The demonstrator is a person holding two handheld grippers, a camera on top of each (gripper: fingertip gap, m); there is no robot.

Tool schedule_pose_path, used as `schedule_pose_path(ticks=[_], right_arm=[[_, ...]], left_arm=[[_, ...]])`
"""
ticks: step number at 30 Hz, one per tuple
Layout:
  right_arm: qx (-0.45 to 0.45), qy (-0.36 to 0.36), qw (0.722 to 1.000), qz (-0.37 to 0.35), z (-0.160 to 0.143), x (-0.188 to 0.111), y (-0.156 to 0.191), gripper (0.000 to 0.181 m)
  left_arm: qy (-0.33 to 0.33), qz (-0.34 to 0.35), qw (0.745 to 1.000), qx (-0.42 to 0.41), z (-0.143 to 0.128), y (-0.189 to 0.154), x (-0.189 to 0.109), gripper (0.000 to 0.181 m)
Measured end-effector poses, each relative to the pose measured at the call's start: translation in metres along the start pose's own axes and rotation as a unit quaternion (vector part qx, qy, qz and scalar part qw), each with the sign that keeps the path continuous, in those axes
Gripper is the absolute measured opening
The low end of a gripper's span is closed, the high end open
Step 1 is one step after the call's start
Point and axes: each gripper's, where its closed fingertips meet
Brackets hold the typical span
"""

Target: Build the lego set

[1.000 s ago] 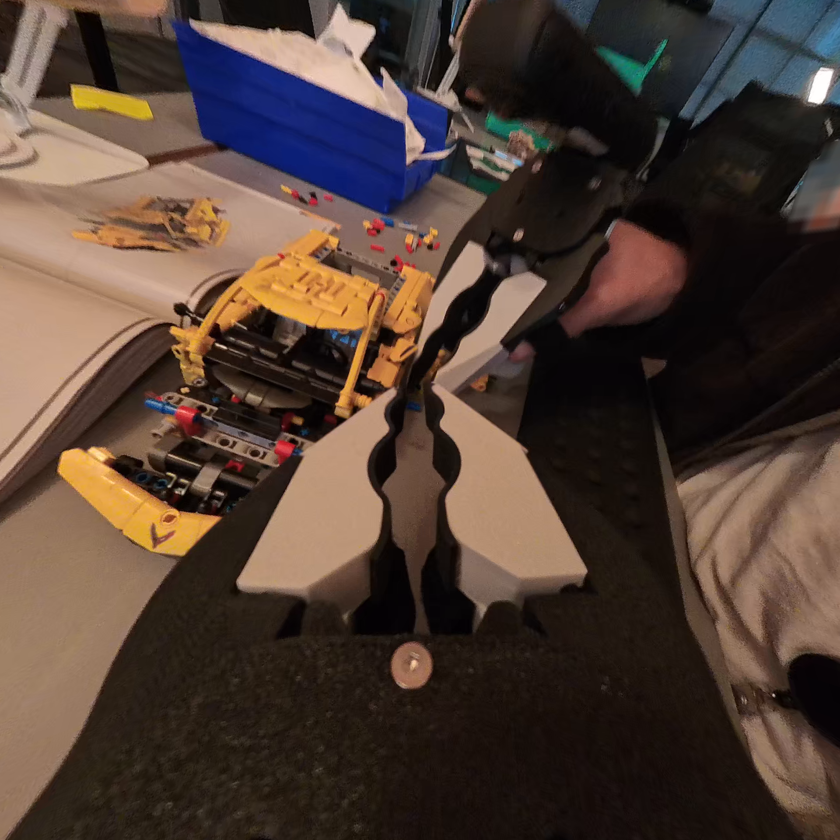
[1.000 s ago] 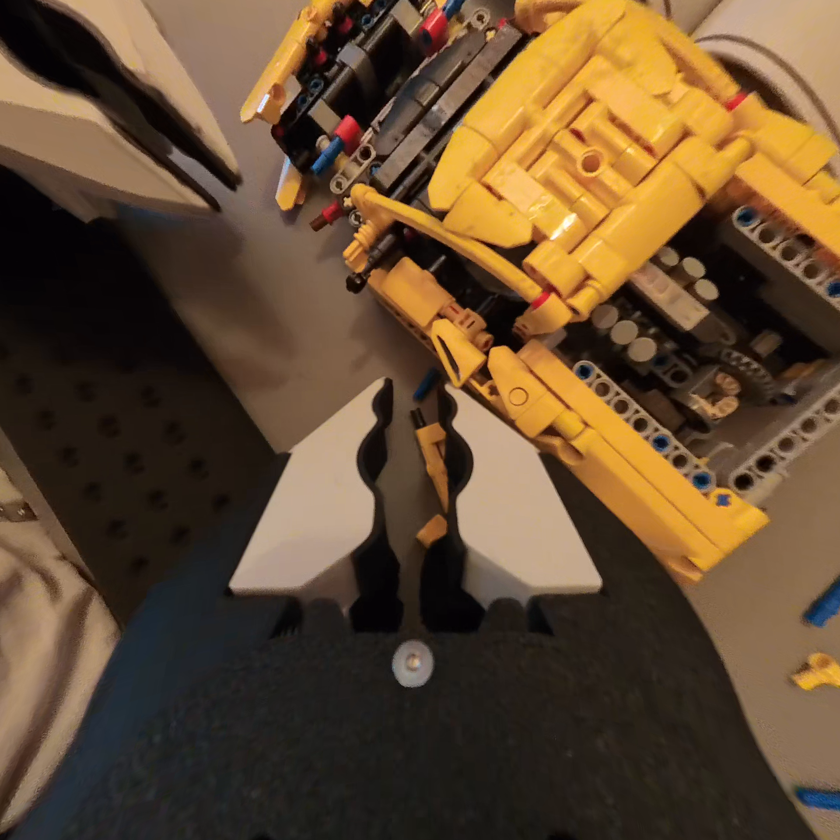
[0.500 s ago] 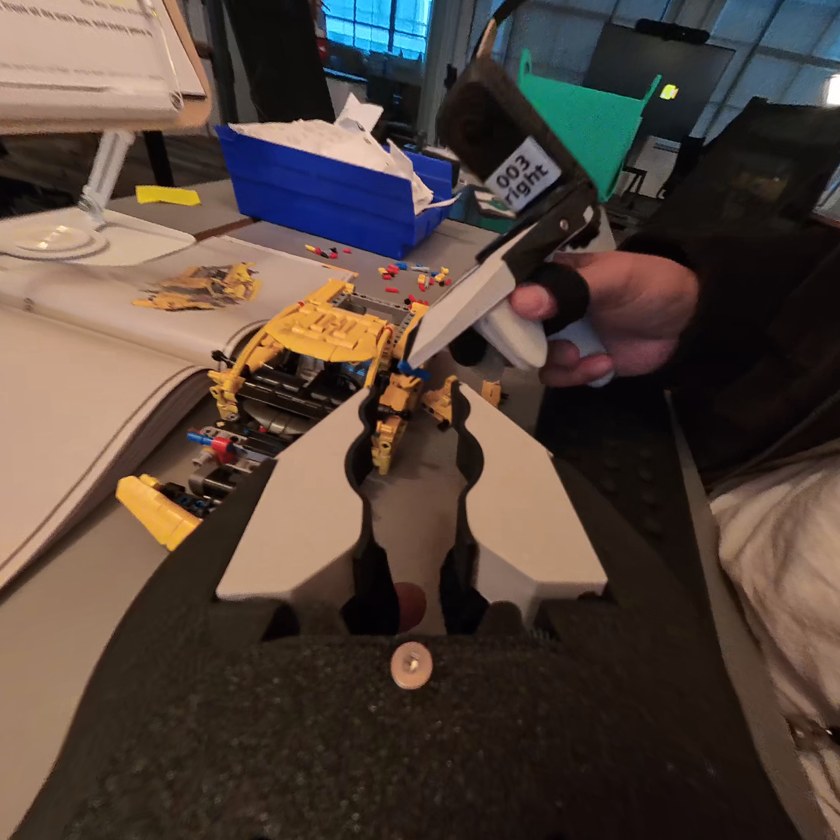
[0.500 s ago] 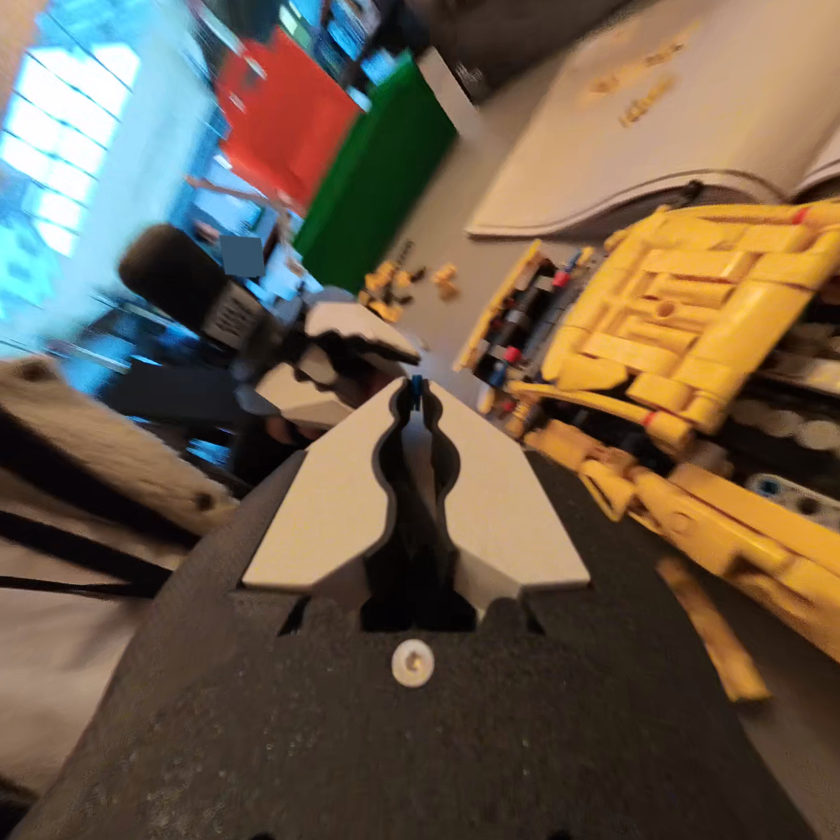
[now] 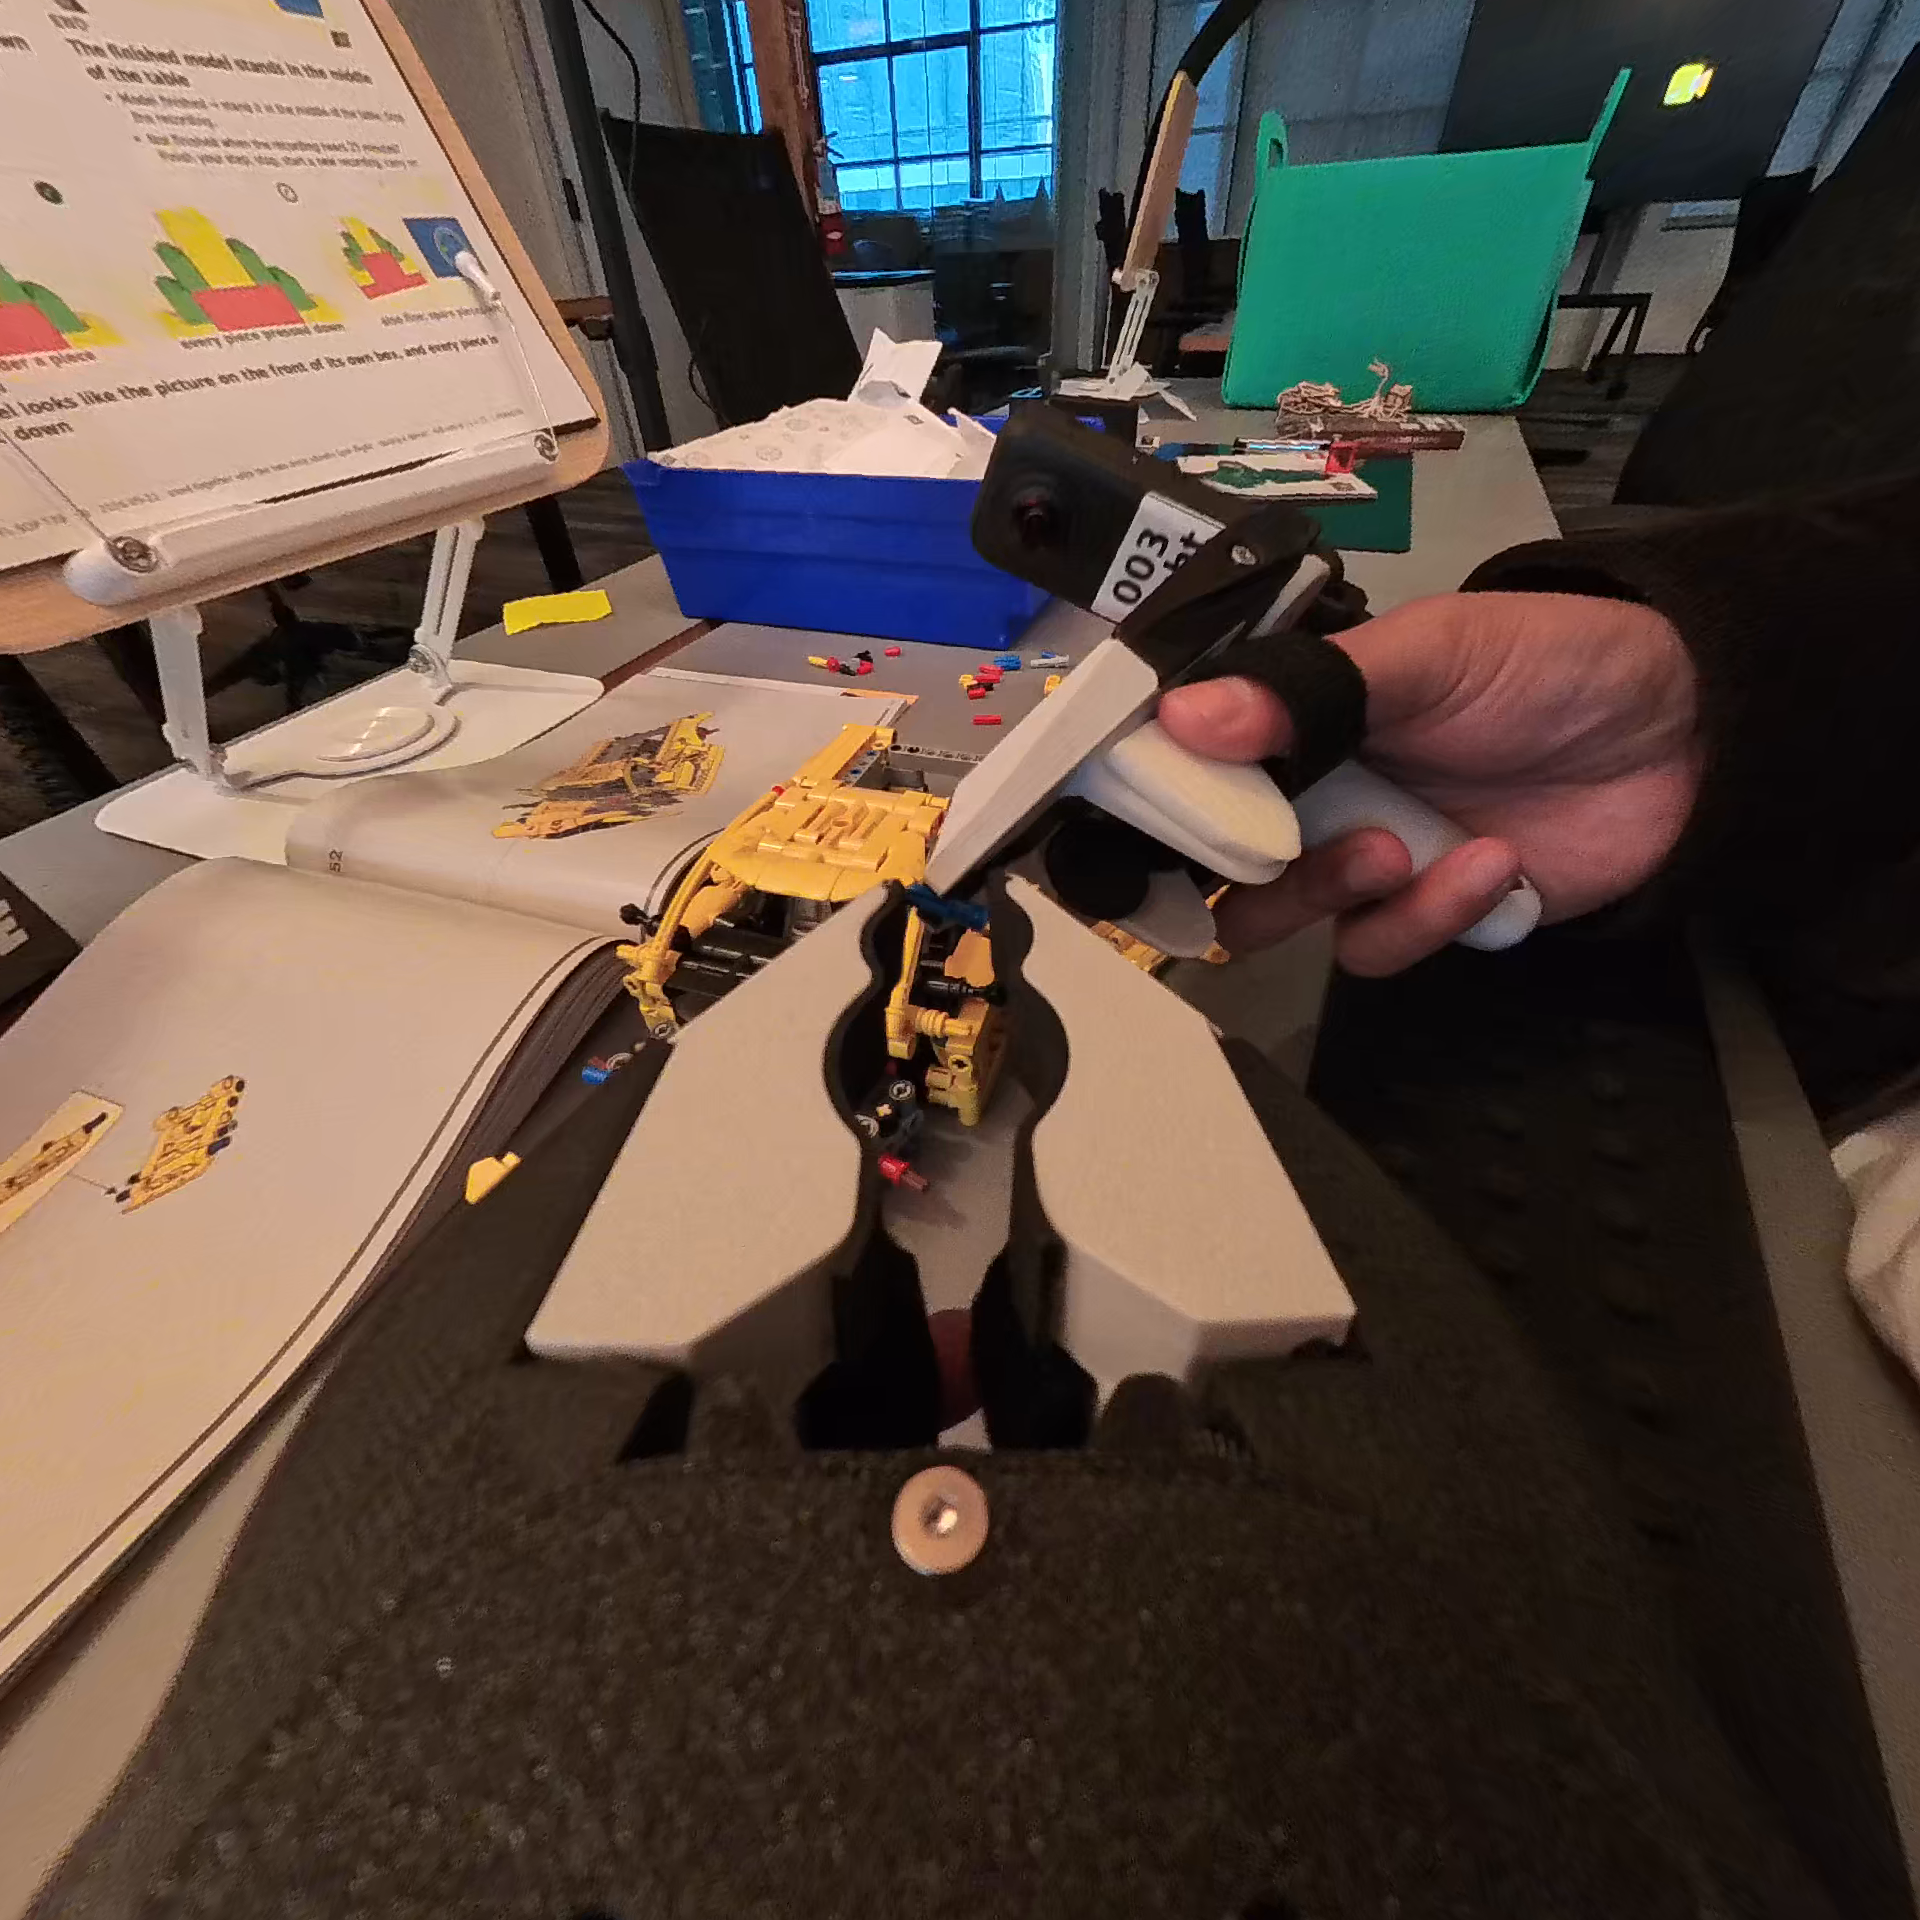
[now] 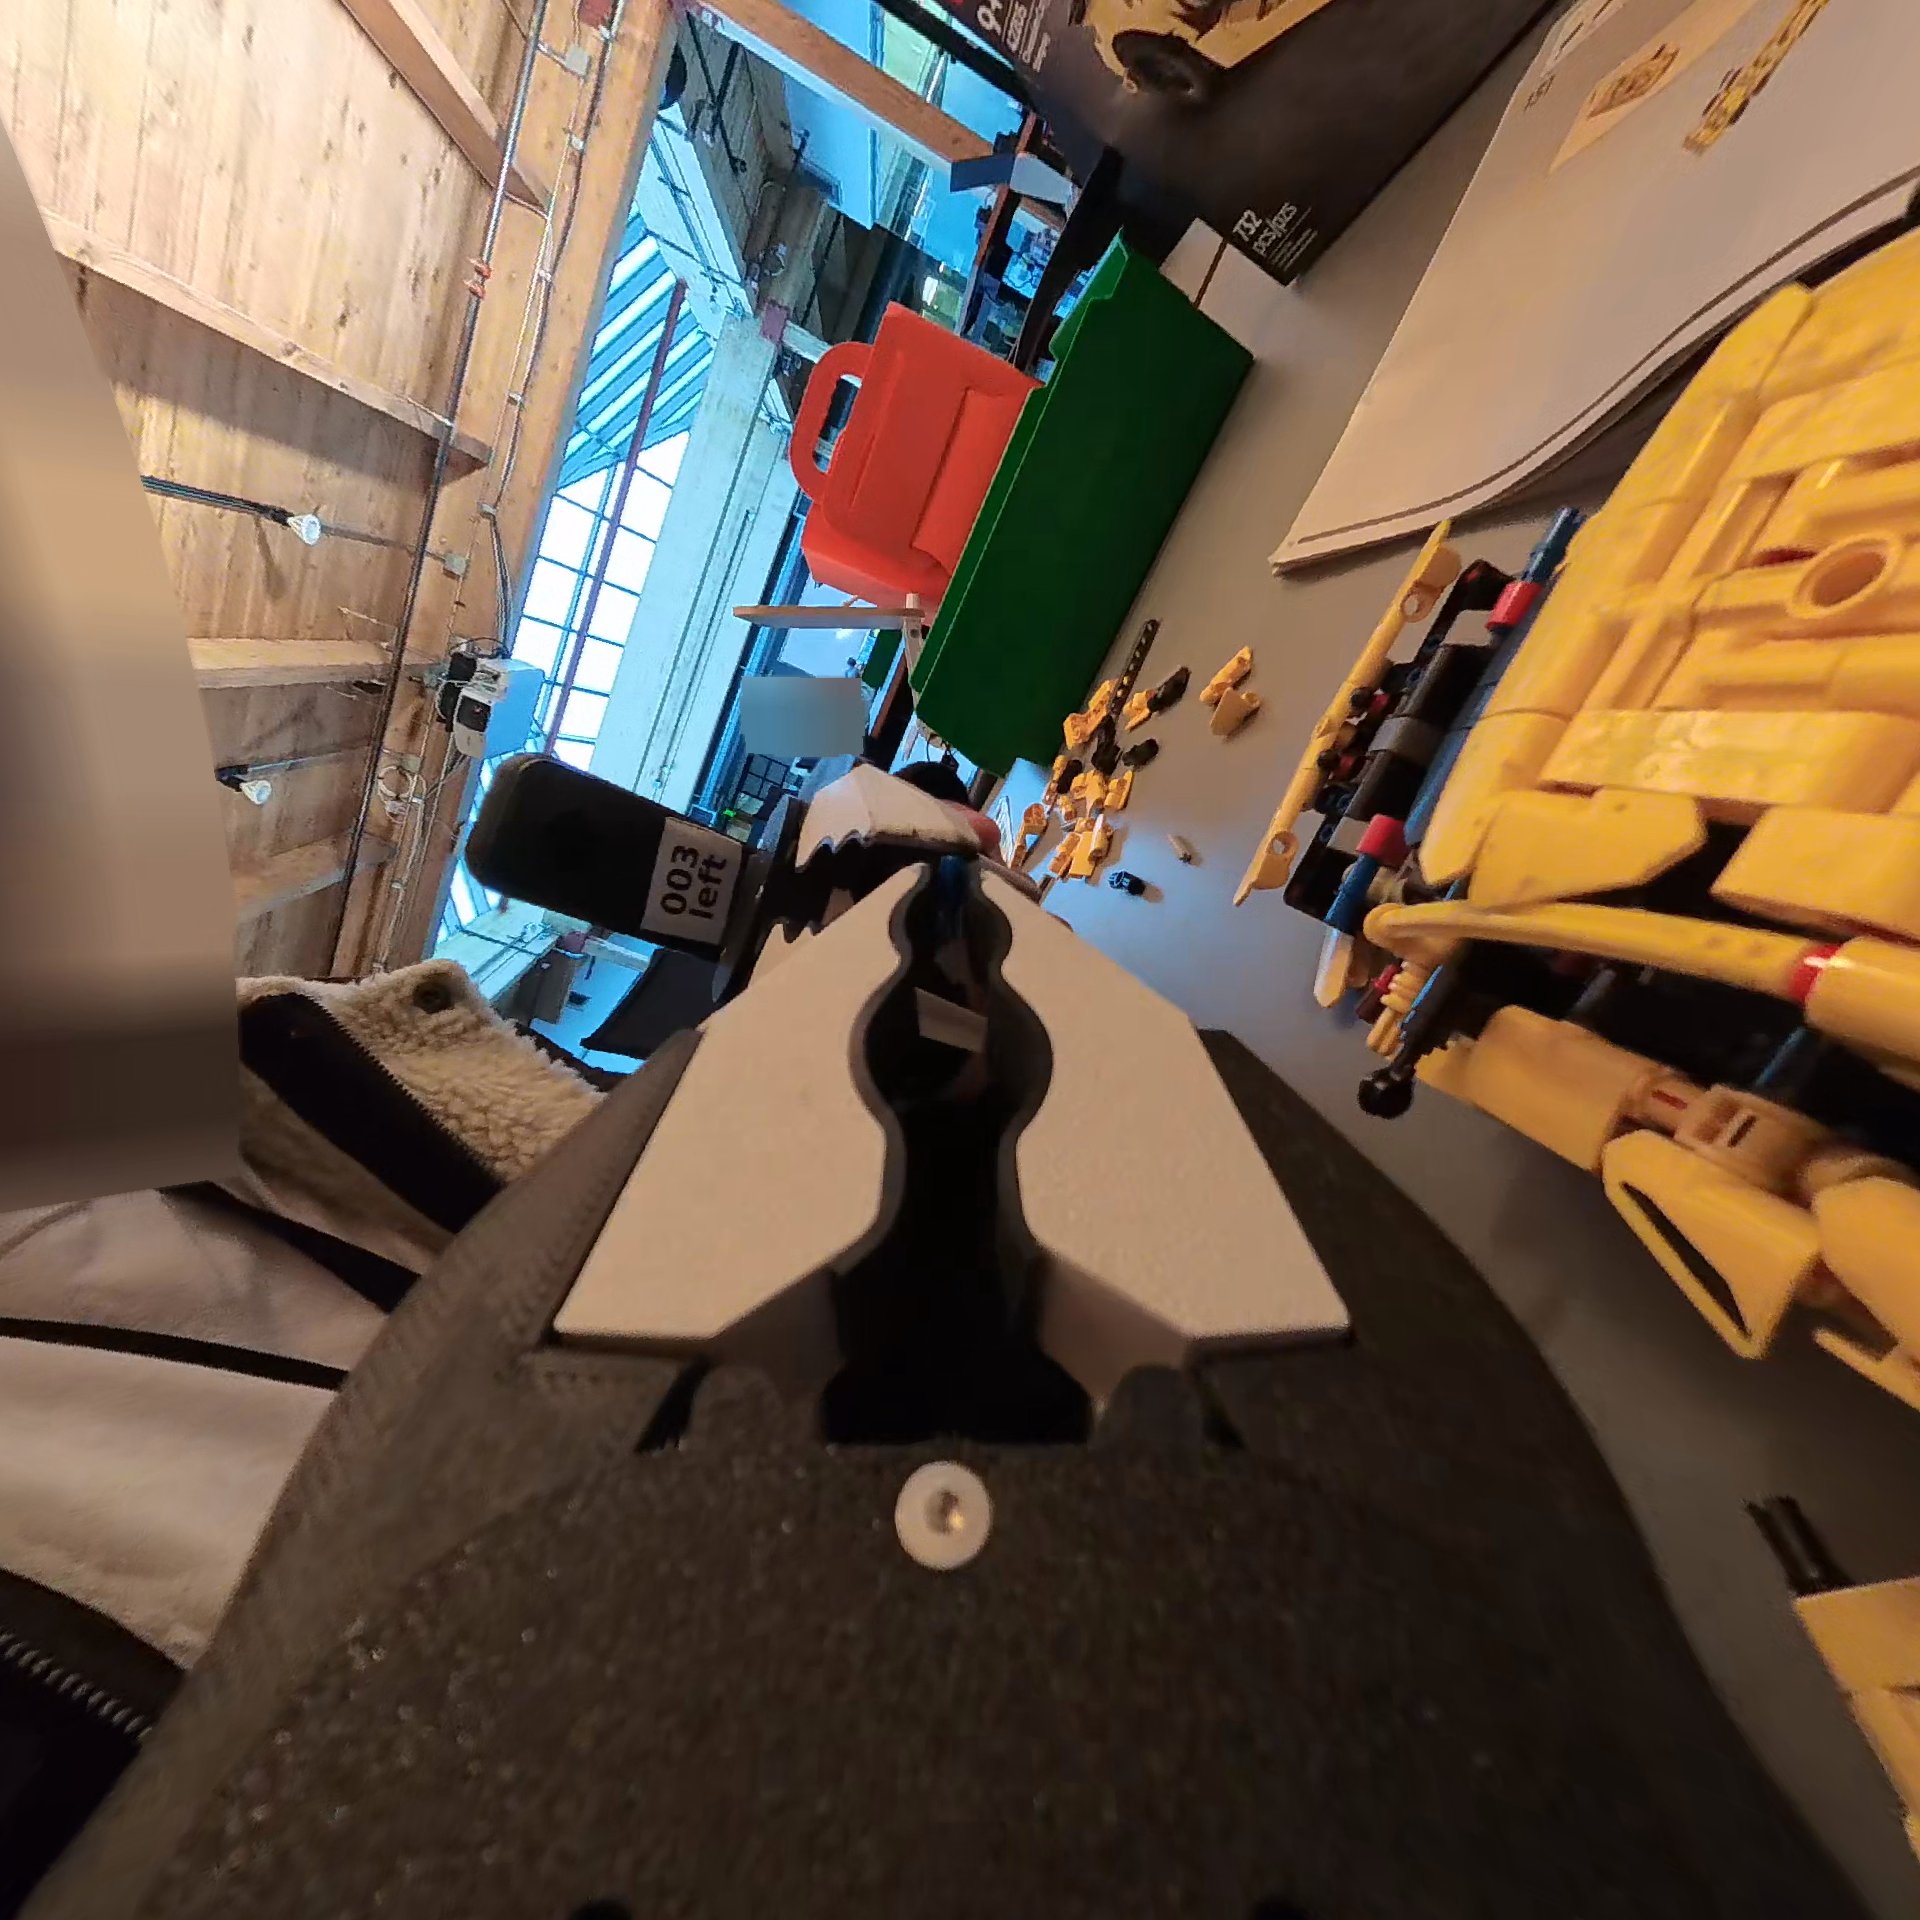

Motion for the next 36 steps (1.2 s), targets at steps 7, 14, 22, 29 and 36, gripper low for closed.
schedule_pose_path(ticks=[7,14,22,29,36], right_arm=[[0.043,0.045,0.997,0.04,-0.007,-0.007,0.006,0.004],[0.015,0.106,0.994,0.022,-0.015,-0.018,0.005,0.004],[0.027,0.023,0.998,0.047,0.001,-0.012,0.011,0.003],[0.037,-0.006,0.998,0.053,0.0,-0.005,0.013,0.003],[0.052,-0.021,0.996,0.066,0.005,-0.008,0.017,0.003]], left_arm=[[-0.005,-0.028,1.0,0.013,0.002,-0.011,0.0,0.009],[0.01,-0.049,0.996,0.077,-0.003,-0.023,0.002,0.009],[-0.018,-0.025,0.999,0.028,0.007,-0.013,0.001,0.021],[-0.024,-0.009,0.999,0.026,0.01,-0.006,-0.001,0.015],[-0.04,0.015,0.997,0.061,0.019,0.001,-0.006,0.0]])
Point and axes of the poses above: each gripper's, where its closed fingertips meet, x out along the fingers, z out of its top, y = z × x across the jaws, and after that the axes turned 12 degrees about -y, right-handed
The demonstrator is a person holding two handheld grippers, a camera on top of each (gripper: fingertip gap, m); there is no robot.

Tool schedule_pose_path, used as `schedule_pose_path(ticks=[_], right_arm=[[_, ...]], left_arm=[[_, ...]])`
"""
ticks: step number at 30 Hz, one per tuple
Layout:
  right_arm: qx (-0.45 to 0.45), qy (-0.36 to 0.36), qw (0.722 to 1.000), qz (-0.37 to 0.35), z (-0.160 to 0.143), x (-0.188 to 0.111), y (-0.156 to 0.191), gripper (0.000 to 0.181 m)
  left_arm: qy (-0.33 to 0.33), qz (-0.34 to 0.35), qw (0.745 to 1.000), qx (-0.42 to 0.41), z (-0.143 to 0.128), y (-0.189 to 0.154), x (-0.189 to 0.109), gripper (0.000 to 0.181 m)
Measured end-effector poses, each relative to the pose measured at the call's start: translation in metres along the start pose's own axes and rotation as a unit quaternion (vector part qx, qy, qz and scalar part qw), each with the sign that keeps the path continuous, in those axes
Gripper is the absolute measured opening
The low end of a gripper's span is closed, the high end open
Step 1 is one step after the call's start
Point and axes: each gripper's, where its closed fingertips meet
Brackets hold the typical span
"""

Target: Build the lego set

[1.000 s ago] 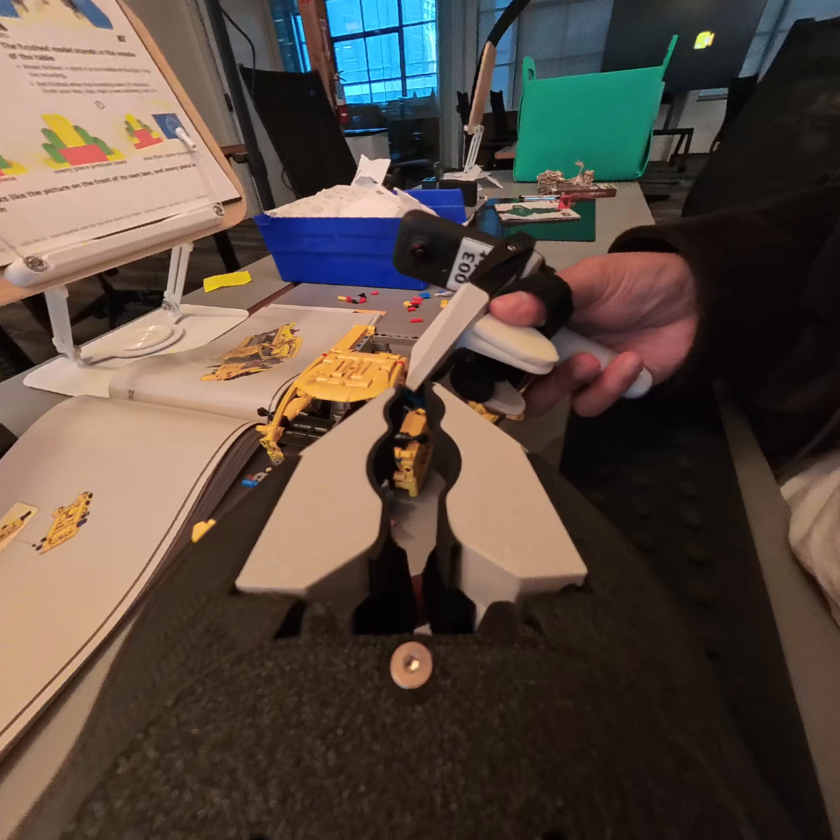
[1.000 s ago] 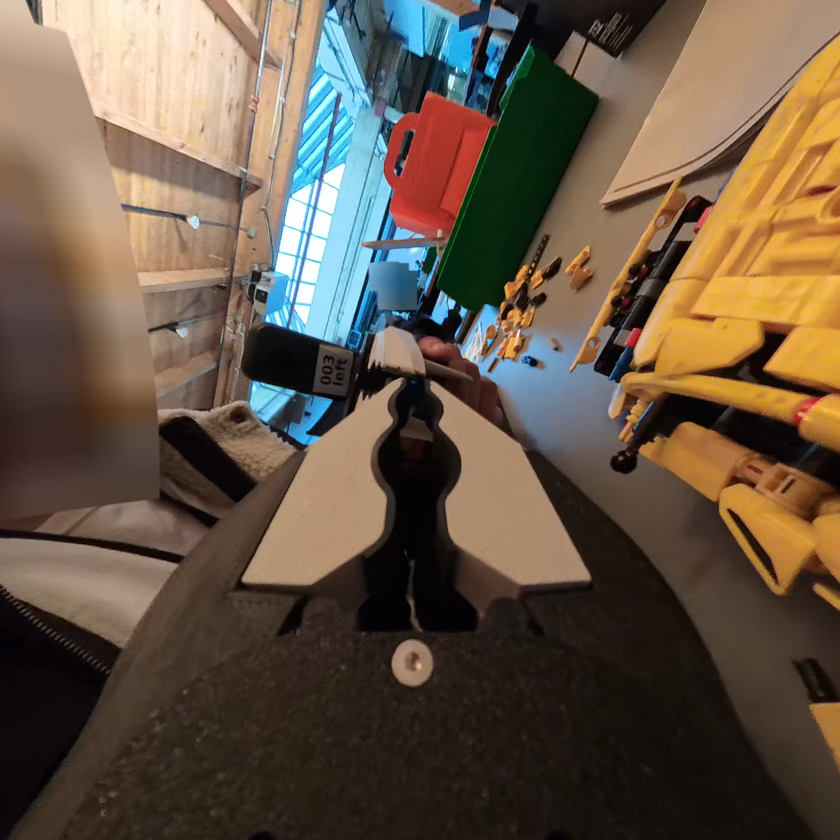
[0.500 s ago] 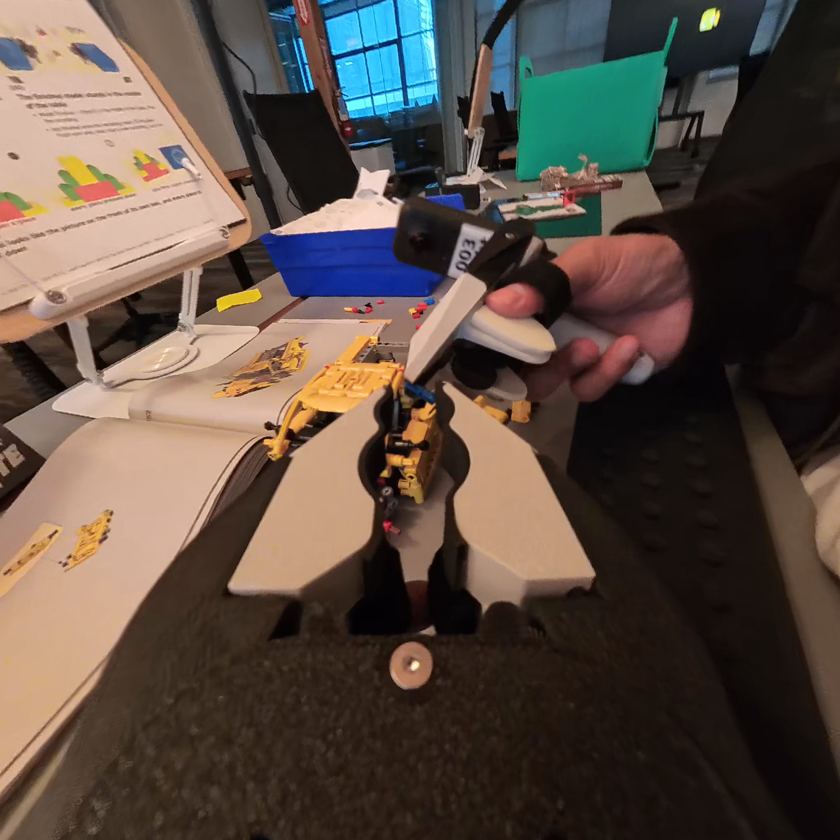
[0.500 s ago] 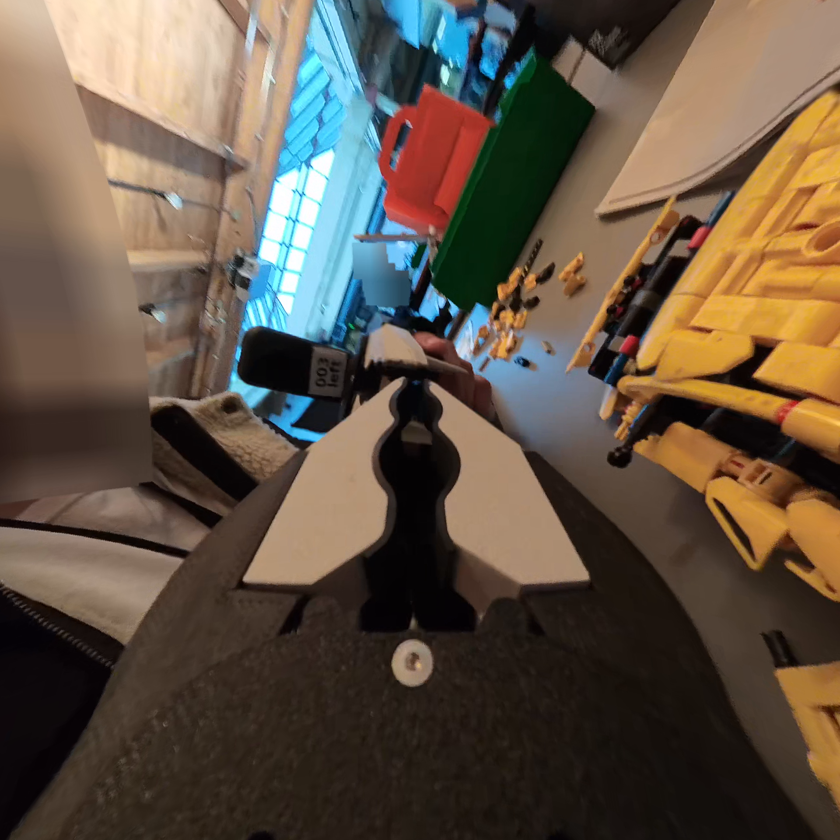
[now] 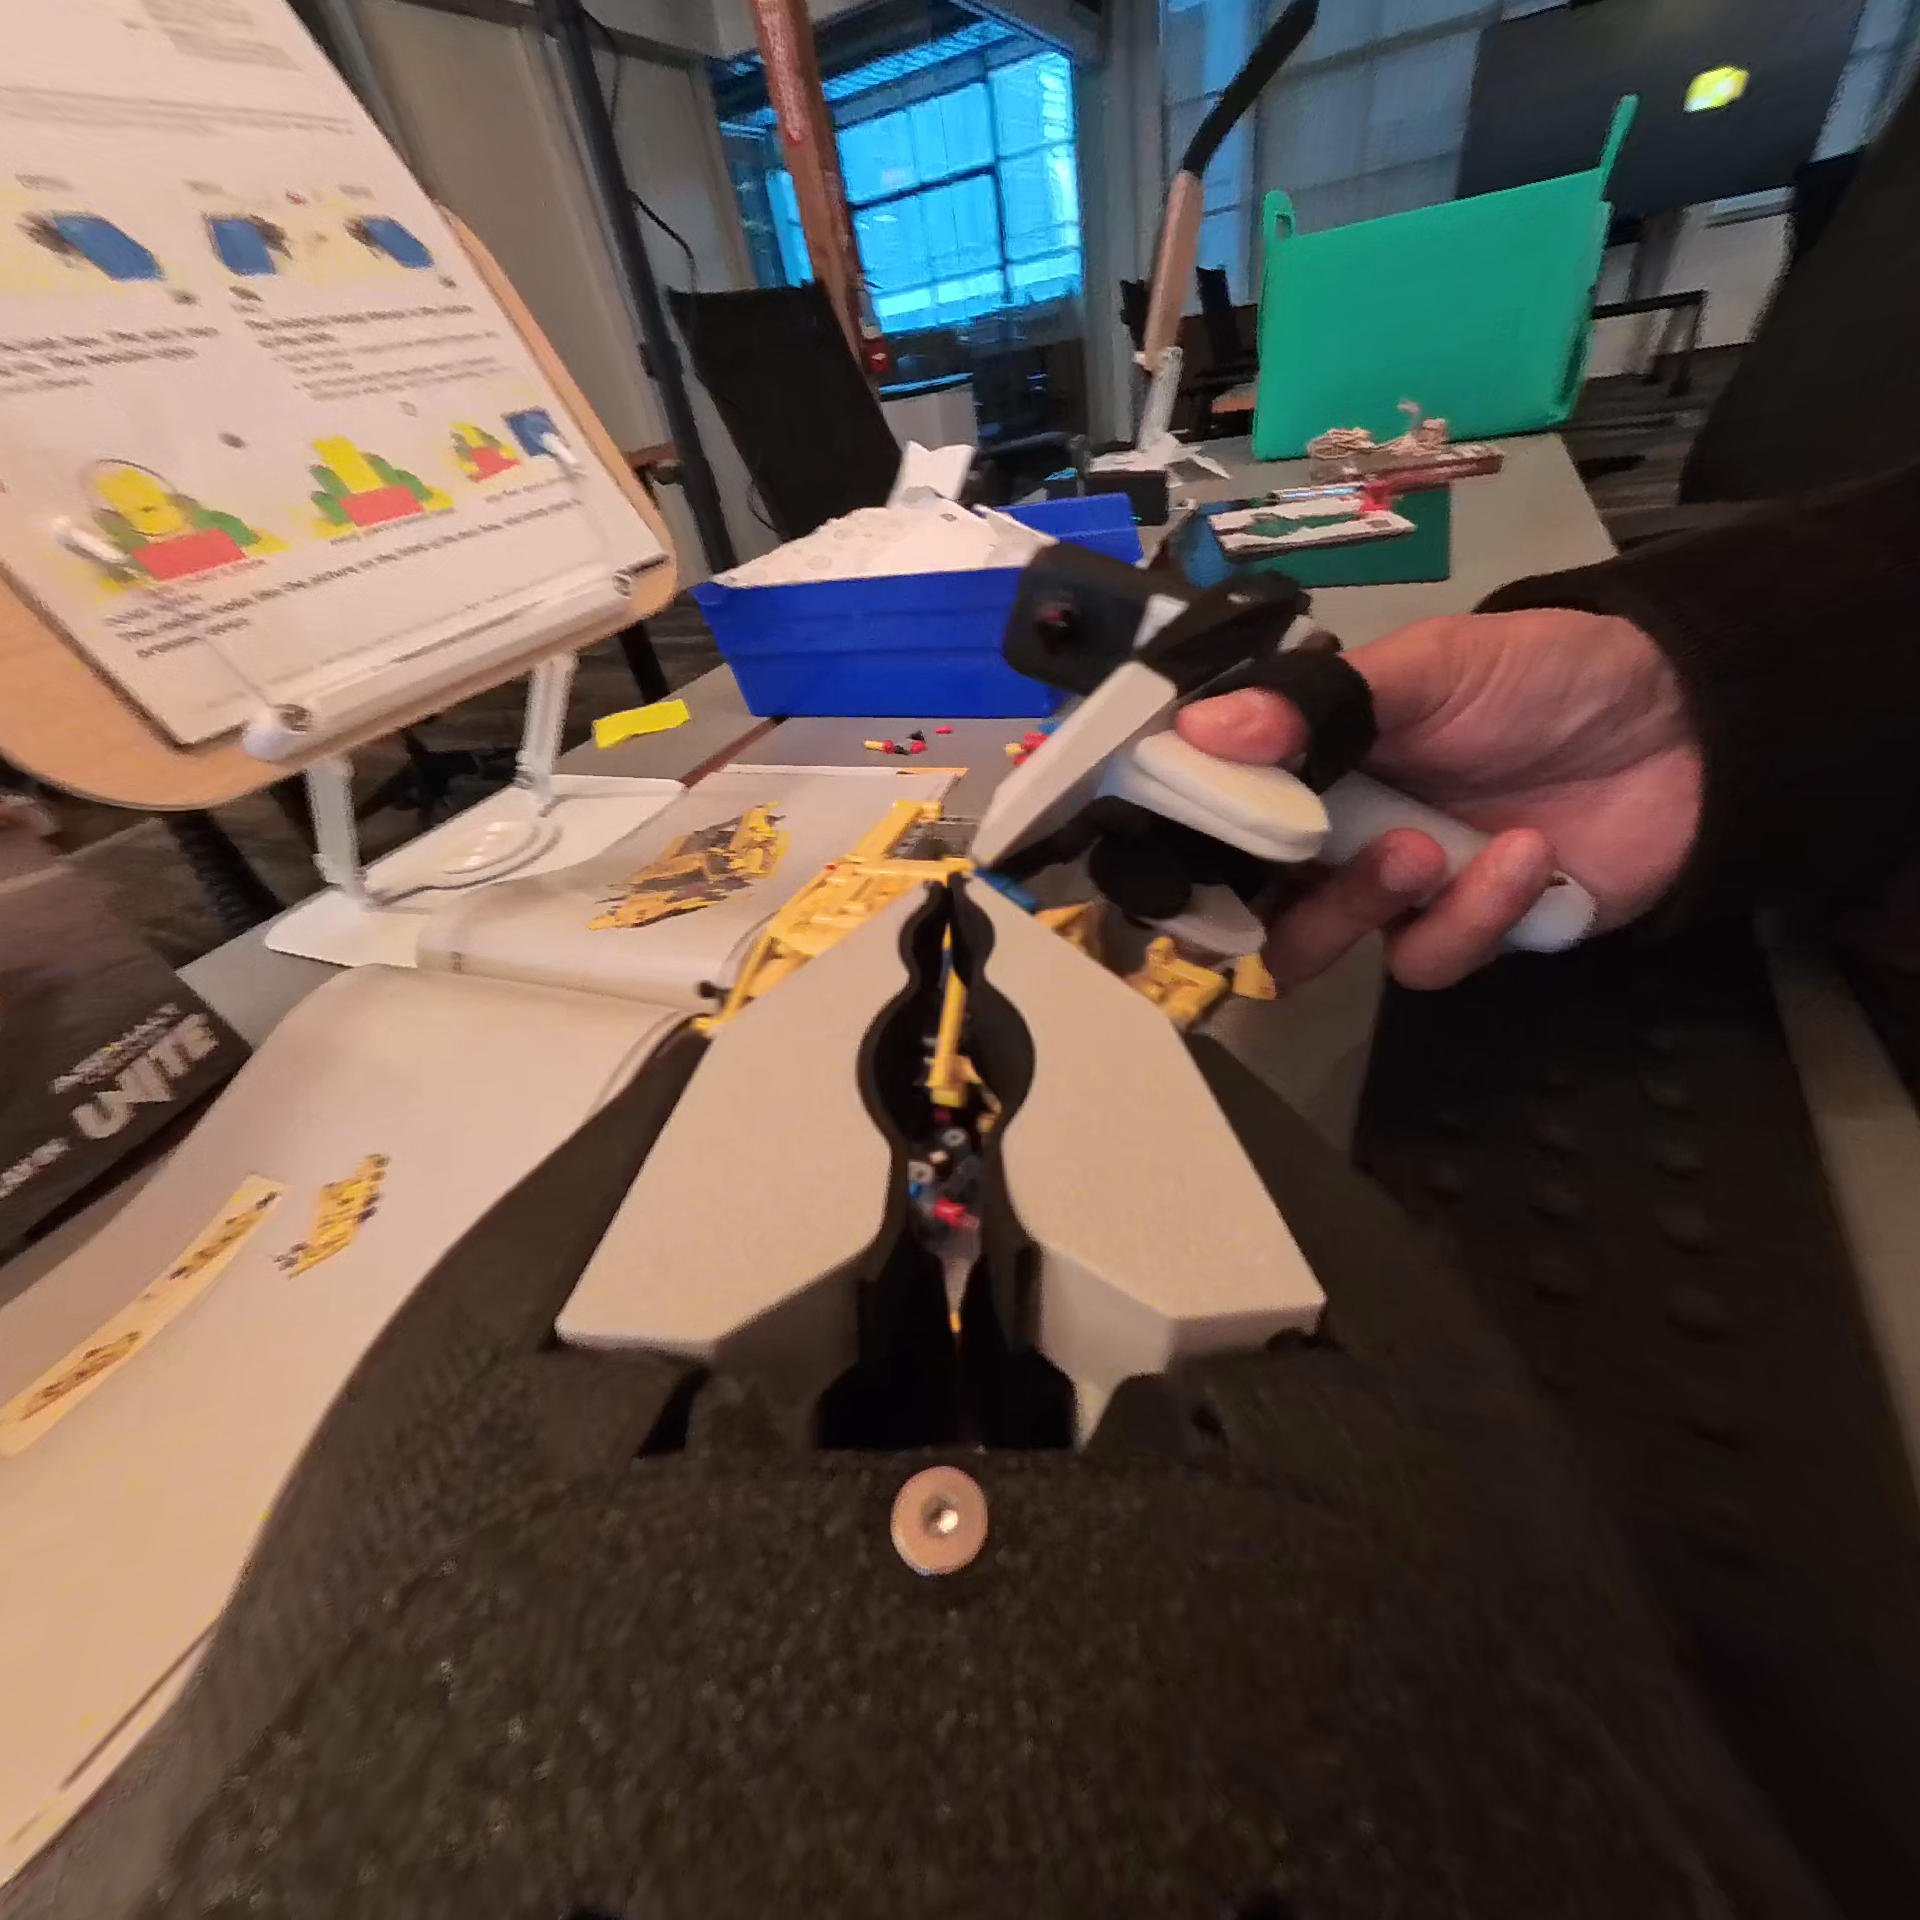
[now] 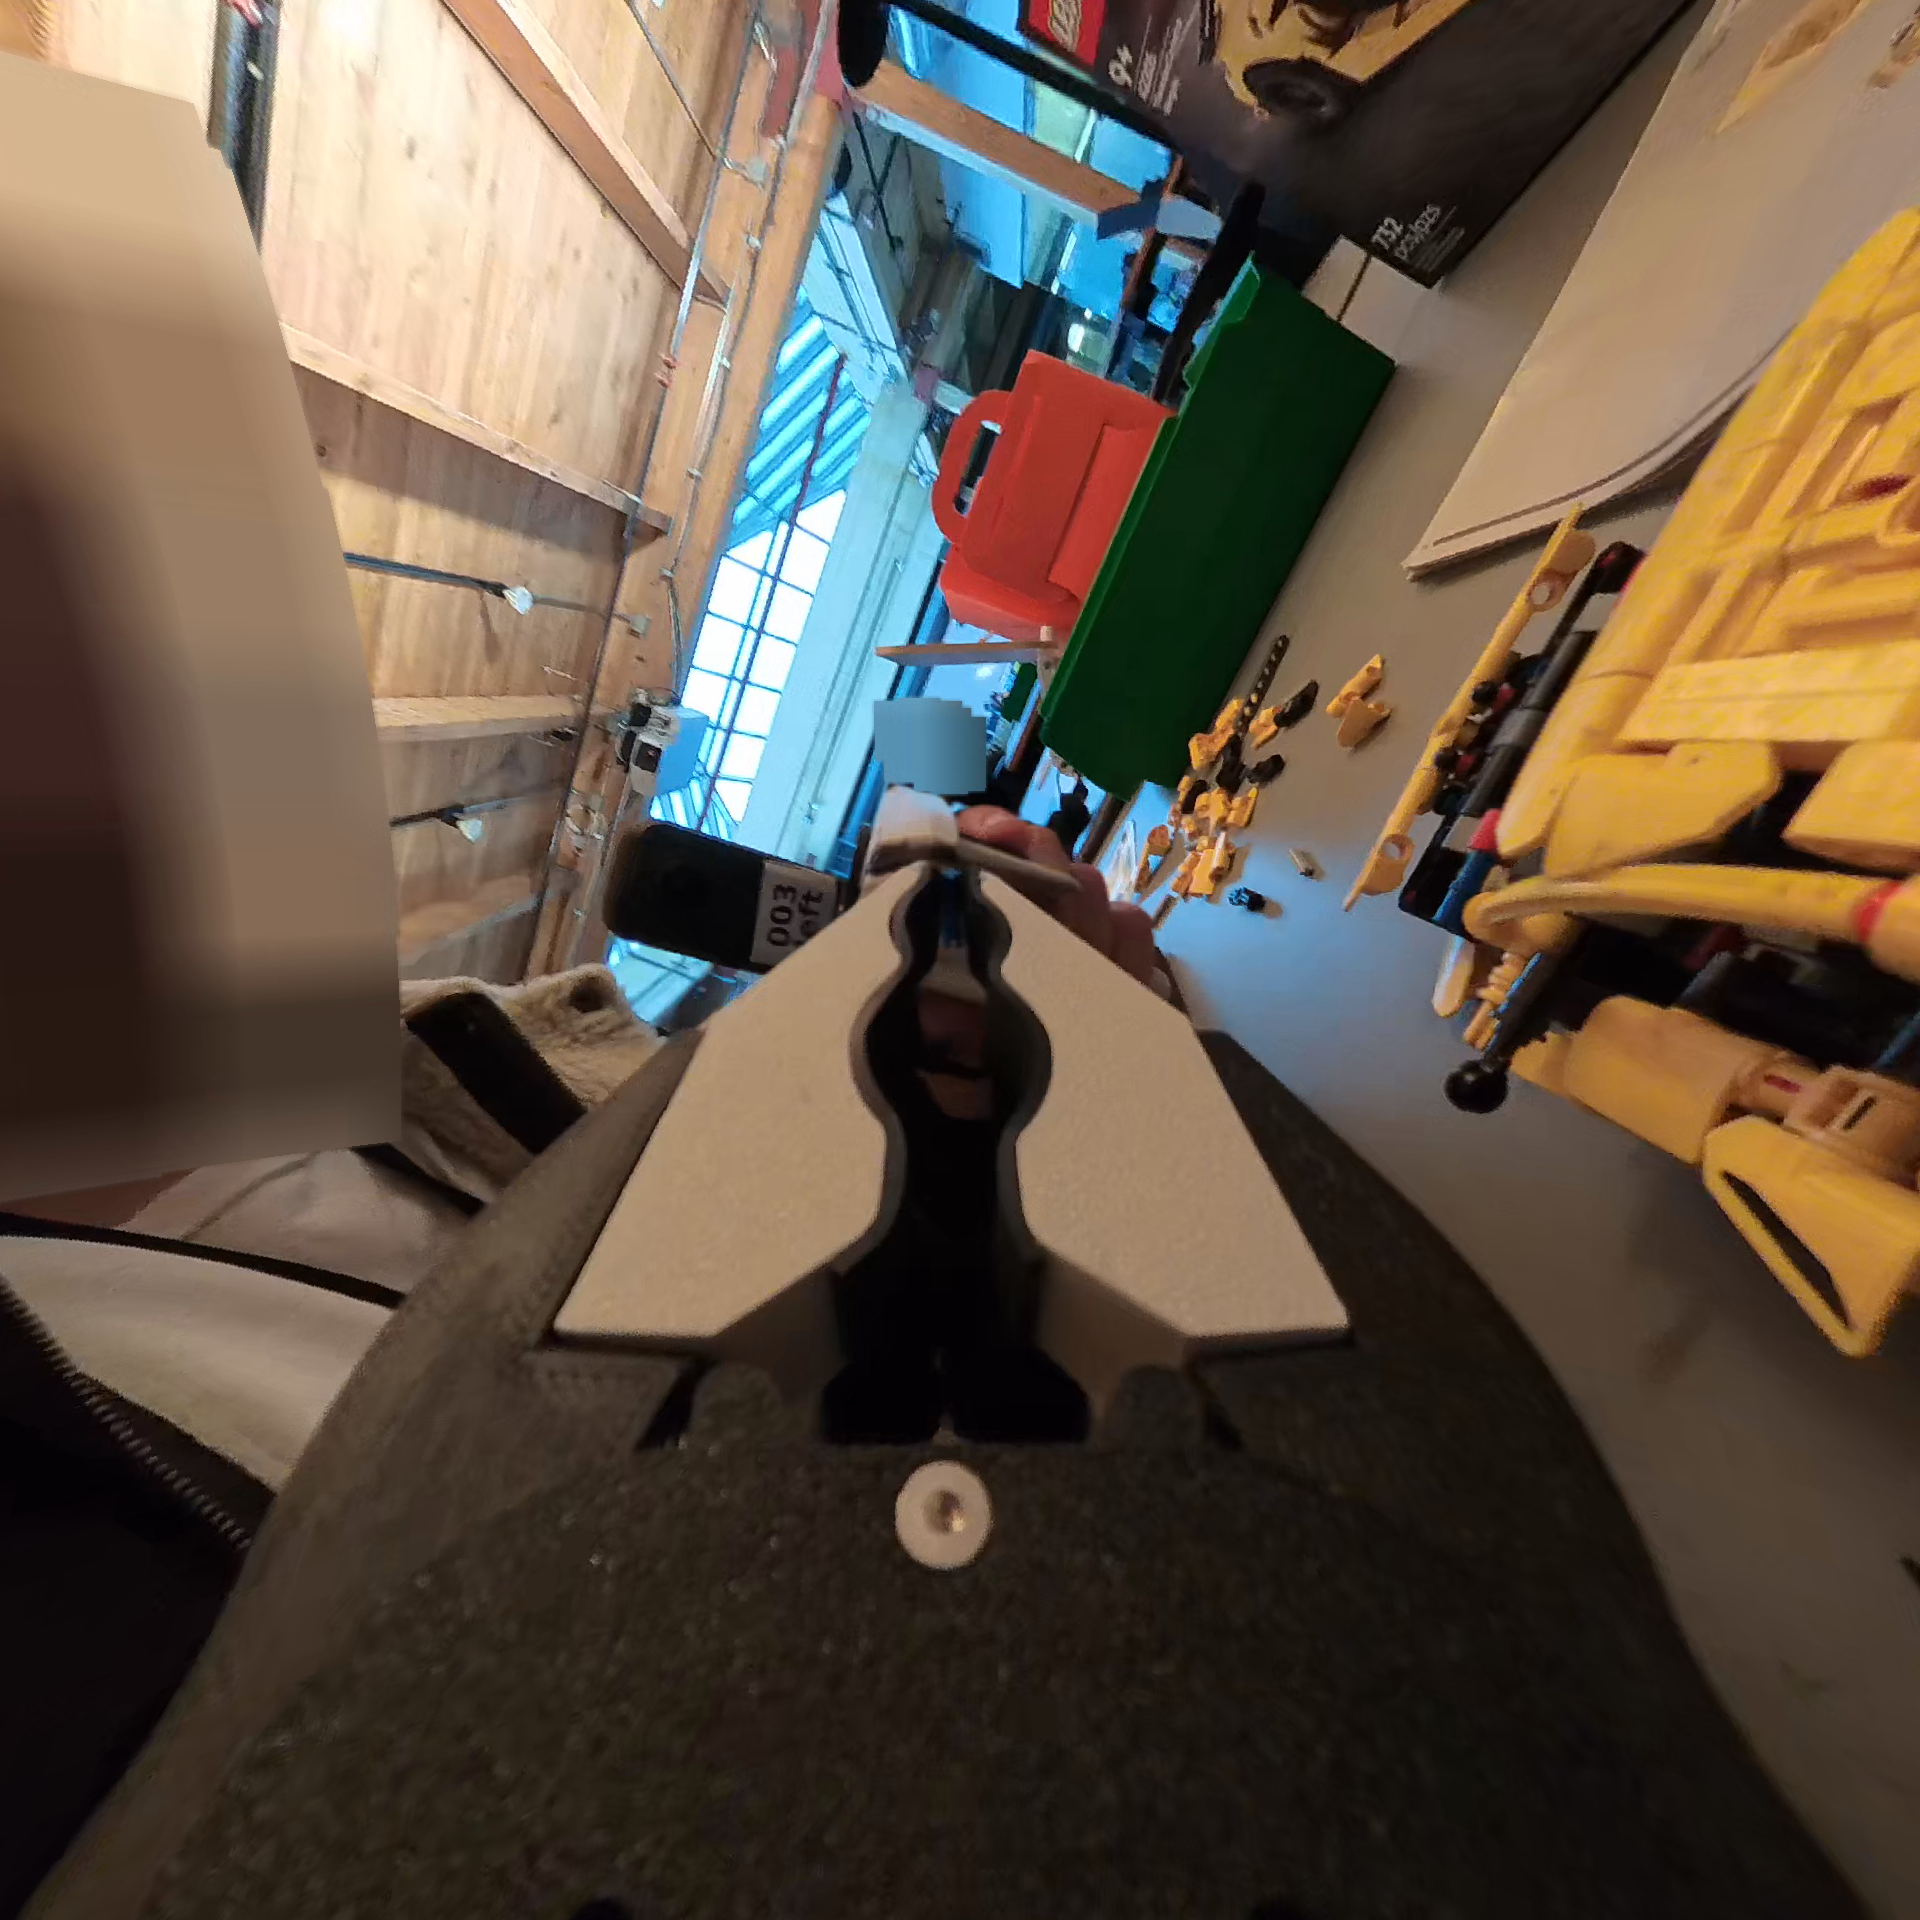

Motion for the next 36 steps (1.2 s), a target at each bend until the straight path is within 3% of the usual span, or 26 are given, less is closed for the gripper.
schedule_pose_path(ticks=[3,8,16,23,36], right_arm=[[0.02,-0.018,1.0,0.006,0.005,-0.003,0.0,0.002],[0.034,-0.018,0.999,0.02,0.002,0.003,0.004,0.002],[0.034,-0.011,0.999,0.018,-0.001,0.004,0.004,0.003],[0.061,-0.008,0.997,0.036,-0.004,0.001,0.008,0.003],[0.101,0.0,0.993,0.054,-0.011,-0.001,0.01,0.003]], left_arm=[[-0.028,-0.029,0.999,-0.023,0.008,-0.009,0.0,0.004],[0.009,-0.027,1.0,0.013,-0.006,-0.014,0.007,0.024],[-0.004,-0.01,0.999,0.034,0.001,-0.008,0.002,0.005],[-0.027,-0.029,0.999,0.035,0.005,-0.013,0.002,0.004],[-0.017,-0.052,0.997,-0.059,0.005,-0.018,-0.002,0.004]])
Point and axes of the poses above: each gripper's, where its closed fingertips meet, x out along the fingers, z out of its top, y = z × x across the jaws, and after that the axes turned 12 degrees about -y, right-handed
